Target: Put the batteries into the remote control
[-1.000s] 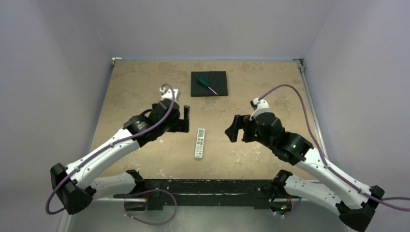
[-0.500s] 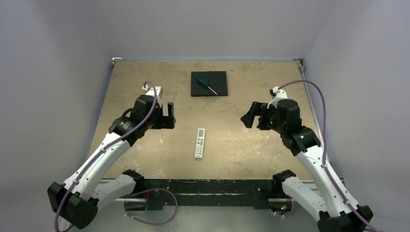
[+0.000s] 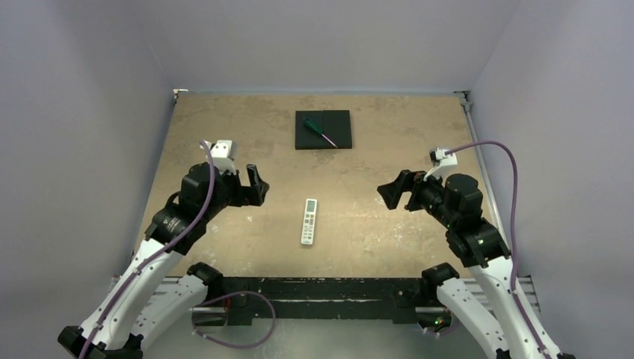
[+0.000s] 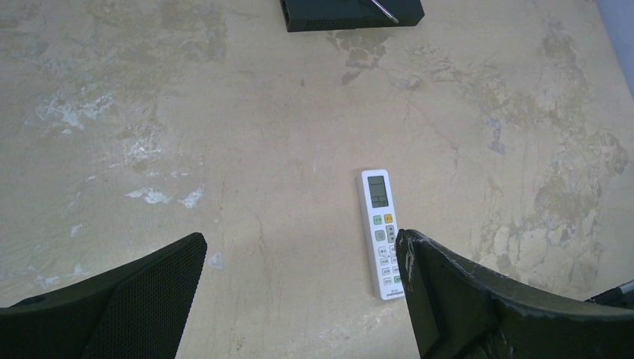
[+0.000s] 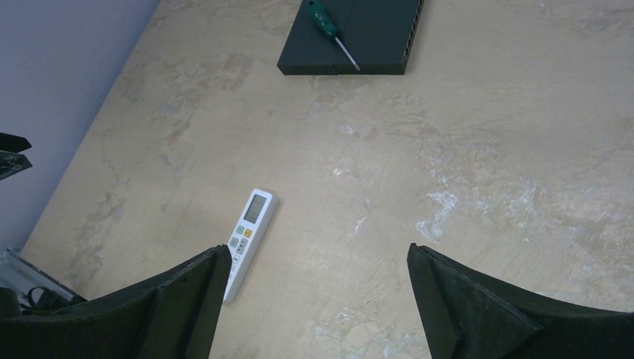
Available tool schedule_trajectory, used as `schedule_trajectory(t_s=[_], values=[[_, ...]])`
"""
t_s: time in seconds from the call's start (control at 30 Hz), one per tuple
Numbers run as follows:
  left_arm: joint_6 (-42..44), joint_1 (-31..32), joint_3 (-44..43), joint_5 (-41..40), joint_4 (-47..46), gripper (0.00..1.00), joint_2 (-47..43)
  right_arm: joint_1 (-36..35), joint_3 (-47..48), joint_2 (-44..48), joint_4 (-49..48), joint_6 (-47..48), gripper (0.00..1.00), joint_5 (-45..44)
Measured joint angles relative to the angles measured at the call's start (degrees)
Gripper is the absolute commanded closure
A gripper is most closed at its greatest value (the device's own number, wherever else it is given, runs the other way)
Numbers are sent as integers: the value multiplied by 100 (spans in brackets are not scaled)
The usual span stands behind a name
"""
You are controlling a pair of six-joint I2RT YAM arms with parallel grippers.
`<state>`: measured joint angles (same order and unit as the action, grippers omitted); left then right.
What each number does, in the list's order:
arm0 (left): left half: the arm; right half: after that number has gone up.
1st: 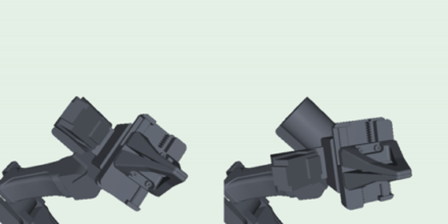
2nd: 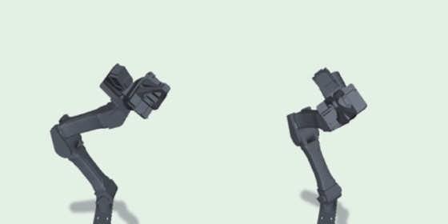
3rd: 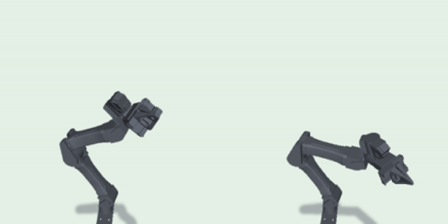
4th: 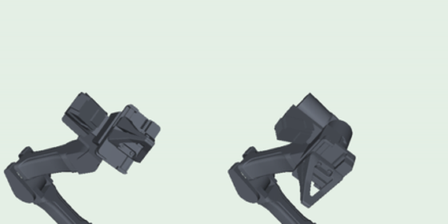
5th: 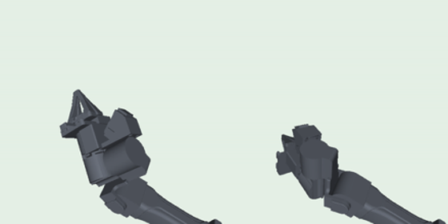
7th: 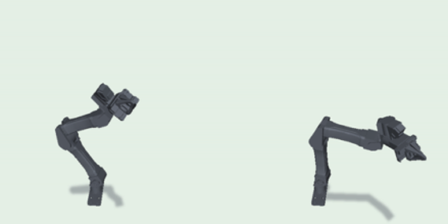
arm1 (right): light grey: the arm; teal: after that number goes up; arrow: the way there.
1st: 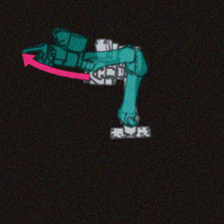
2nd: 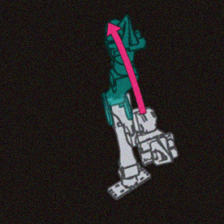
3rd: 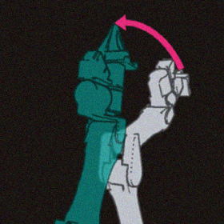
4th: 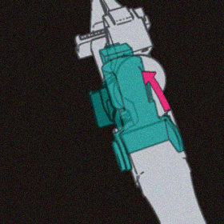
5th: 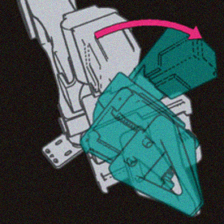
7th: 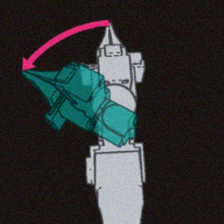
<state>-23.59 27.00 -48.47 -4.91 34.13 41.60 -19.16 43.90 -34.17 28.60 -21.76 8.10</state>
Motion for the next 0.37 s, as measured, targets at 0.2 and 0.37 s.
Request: schedule_trajectory(t_s=[0.2,0.37], values=[[-44,0,59,-46,-13,1,-122,-2,0,197,-61,83,1,44],[-83,0,59,-109,-13,1,-116,-2,-2,238,-116,164,1,190]])
